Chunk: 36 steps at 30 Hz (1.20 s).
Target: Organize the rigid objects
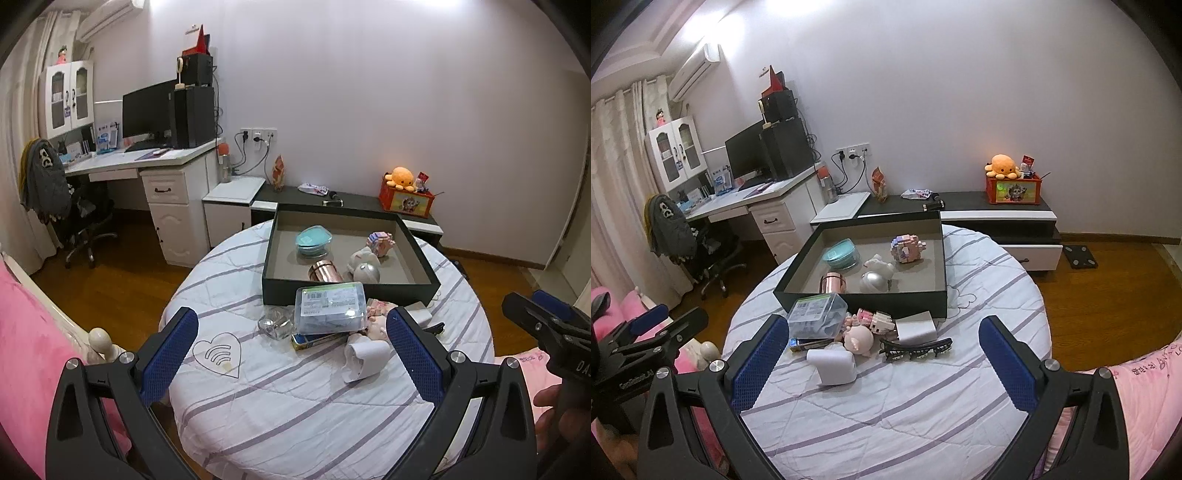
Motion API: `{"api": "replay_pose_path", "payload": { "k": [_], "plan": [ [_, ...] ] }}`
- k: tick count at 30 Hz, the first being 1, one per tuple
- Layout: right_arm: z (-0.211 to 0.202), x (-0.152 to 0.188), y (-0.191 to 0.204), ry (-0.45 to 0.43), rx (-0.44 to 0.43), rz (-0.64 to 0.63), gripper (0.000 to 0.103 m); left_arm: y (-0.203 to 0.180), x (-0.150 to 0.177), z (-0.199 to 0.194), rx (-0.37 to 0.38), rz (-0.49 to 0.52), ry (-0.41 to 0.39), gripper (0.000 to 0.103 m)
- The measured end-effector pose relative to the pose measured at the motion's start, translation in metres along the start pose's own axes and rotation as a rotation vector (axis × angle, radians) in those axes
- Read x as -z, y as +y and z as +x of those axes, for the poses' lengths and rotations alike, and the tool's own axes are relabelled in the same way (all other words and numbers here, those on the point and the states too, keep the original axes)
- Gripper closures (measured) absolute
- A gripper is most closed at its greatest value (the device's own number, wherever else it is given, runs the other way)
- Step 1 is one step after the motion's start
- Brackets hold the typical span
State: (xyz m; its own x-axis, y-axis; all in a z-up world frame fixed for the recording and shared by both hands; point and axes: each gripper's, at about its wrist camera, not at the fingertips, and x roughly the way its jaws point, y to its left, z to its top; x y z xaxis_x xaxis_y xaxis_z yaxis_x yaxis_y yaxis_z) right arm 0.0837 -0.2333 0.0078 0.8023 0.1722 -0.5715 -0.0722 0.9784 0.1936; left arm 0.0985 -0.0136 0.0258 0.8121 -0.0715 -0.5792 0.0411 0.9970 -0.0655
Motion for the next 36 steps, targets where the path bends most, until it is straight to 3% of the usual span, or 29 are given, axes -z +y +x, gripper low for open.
{"api": "replay_pose_path", "payload": {
  "k": [25,36],
  "plan": [
    [0.055,0.023,-0.023,0.173,0.047,-0.018,0.0,-0.029,0.041,0.065,0.034,0.026,0.159,0.0],
    [0.102,0.034,-0.041,0.261,0.036,-0.005,0.0,-0.057,0.063,0.112,0.023,0.016,0.237,0.0]
  ]
}}
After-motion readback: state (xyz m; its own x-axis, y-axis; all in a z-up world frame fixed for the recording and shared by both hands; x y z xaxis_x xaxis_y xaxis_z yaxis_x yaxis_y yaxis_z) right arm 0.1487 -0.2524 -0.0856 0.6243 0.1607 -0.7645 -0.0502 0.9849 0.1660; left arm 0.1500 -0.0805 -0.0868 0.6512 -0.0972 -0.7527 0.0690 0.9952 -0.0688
